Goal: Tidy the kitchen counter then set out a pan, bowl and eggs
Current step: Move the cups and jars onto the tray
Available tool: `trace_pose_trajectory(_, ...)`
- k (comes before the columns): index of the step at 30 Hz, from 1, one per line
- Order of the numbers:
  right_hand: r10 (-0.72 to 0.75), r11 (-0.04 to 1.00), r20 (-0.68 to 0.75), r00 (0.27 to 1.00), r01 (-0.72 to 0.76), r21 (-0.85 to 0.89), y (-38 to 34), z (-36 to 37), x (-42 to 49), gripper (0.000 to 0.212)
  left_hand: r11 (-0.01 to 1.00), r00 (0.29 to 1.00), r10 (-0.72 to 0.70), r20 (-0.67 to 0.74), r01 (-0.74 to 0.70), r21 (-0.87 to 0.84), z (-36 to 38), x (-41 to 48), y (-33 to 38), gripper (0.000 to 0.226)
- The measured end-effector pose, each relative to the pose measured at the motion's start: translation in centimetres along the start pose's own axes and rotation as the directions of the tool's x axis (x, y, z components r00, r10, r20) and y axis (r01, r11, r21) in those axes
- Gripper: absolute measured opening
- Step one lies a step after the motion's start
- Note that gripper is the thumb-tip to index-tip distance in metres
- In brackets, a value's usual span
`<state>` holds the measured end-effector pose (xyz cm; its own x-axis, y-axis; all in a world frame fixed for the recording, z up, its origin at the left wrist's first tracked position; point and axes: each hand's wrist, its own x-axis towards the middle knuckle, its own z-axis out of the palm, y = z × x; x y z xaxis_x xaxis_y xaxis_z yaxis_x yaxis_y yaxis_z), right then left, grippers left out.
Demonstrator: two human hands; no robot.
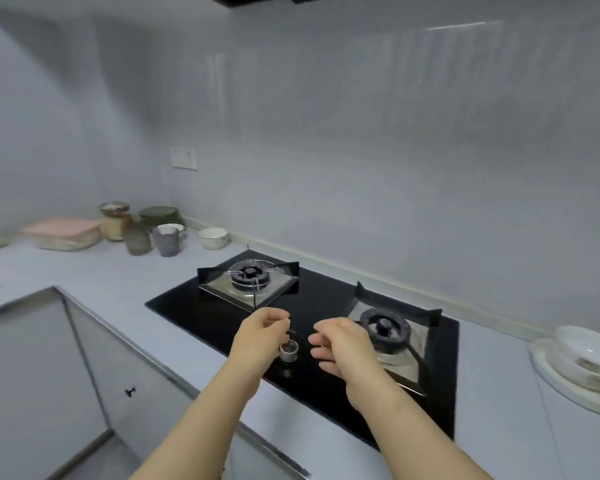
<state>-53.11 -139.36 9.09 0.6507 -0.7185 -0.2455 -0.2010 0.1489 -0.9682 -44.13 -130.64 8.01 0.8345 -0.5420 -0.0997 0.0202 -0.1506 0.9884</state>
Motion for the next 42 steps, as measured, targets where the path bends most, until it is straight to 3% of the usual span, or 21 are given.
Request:
trace_pose_trajectory(10,-0.046,0.999,0.288,0.957,0.044,0.015,-4.1,29.4,6.1,0.01,1.0,0.962,-0.005,-0.271,0.008,0.008,-26.5,10.7,-0.1,0.011)
trace_pose_trajectory(22,-0.001,1.0,0.398,0.917,0.01,-0.022,-5.6,50.5,18.0,0.009,0.997,0.92,-0.015,-0.392,0.041,0.059,-43.8,25.5,-2.0,0.014)
trace_pose_trajectory(34,0.049,0.998,0.304,0.952,-0.035,-0.051,-8.3,60.0,36.6,0.012,0.99,0.934,-0.08,-0.349,0.116,0.083,-48.6,45.0,-3.1,0.012)
trace_pose_trajectory(38,0.046,0.998,0.226,0.973,-0.034,-0.059,-8.6,60.5,41.3,0.012,0.979,0.952,-0.035,-0.304,0.094,0.183,-49.0,51.0,-3.4,0.015)
trace_pose_trajectory(42,-0.006,0.995,0.097,0.995,0.015,-0.101,-8.2,60.6,45.6,0.016,0.918,0.972,0.066,-0.225,0.028,0.394,-49.2,57.1,-3.8,0.026)
